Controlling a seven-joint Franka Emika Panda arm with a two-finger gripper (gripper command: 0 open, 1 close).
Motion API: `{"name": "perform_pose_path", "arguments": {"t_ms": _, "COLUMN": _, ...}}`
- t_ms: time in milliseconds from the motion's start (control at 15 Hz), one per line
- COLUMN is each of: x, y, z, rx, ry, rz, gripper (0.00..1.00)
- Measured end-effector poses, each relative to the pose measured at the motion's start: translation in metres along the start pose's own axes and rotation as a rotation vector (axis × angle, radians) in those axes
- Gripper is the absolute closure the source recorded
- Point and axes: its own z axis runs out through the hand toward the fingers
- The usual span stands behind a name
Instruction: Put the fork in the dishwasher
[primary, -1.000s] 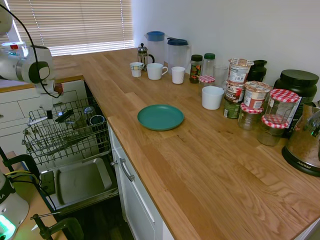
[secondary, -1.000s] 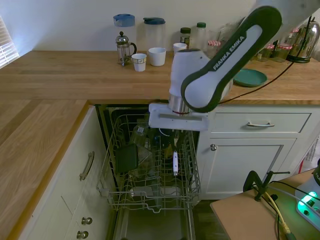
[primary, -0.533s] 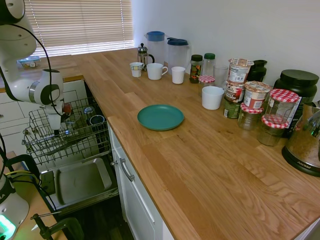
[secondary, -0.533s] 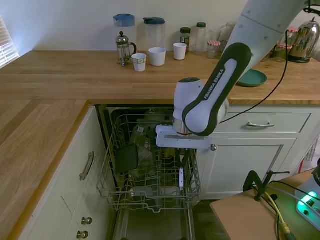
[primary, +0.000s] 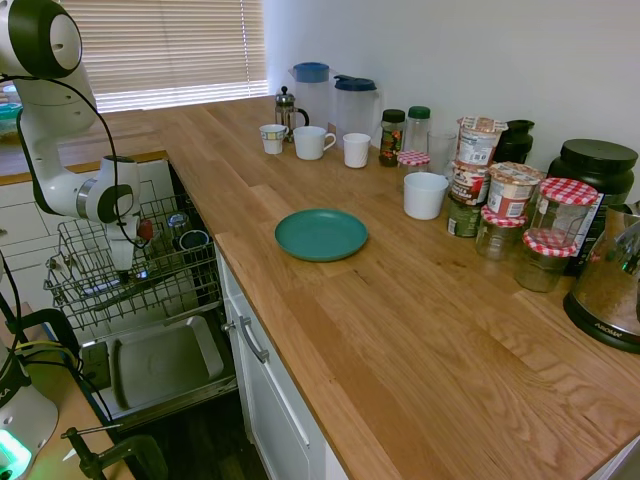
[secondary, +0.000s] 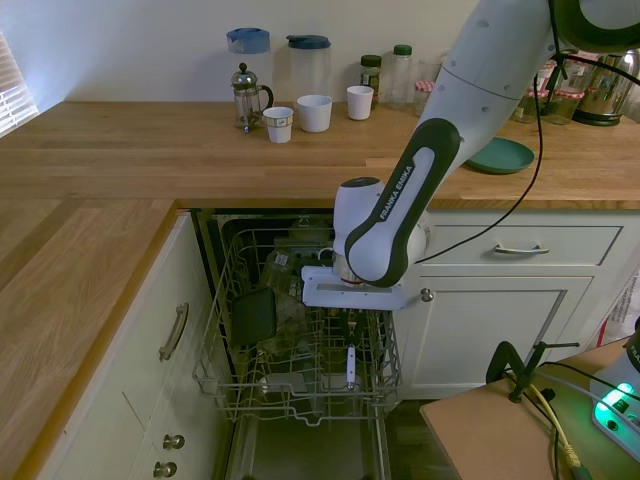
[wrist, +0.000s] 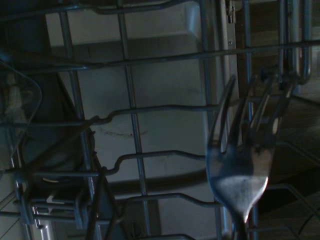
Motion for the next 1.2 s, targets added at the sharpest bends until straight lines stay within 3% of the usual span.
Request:
{"name": "perform_pose_path", "arguments": {"t_ms": 667, "x": -0.005, "y": -0.001, "z": -0.007, "rx": 0.006, "ry": 0.003, "rz": -0.019, "gripper": 0.00}}
{"name": "perform_pose_path", "arguments": {"t_ms": 1000, "x": -0.029, "y": 0.018, "z": -0.075, "rx": 0.049, "ry": 0.027, "rz": -0.033, "gripper": 0.00}}
{"name": "perform_pose_path", "arguments": {"t_ms": 1200, "x": -0.049, "y": 0.046, "z": -0.126, "rx": 0.071, "ry": 0.073, "rz": -0.028, "gripper": 0.00}}
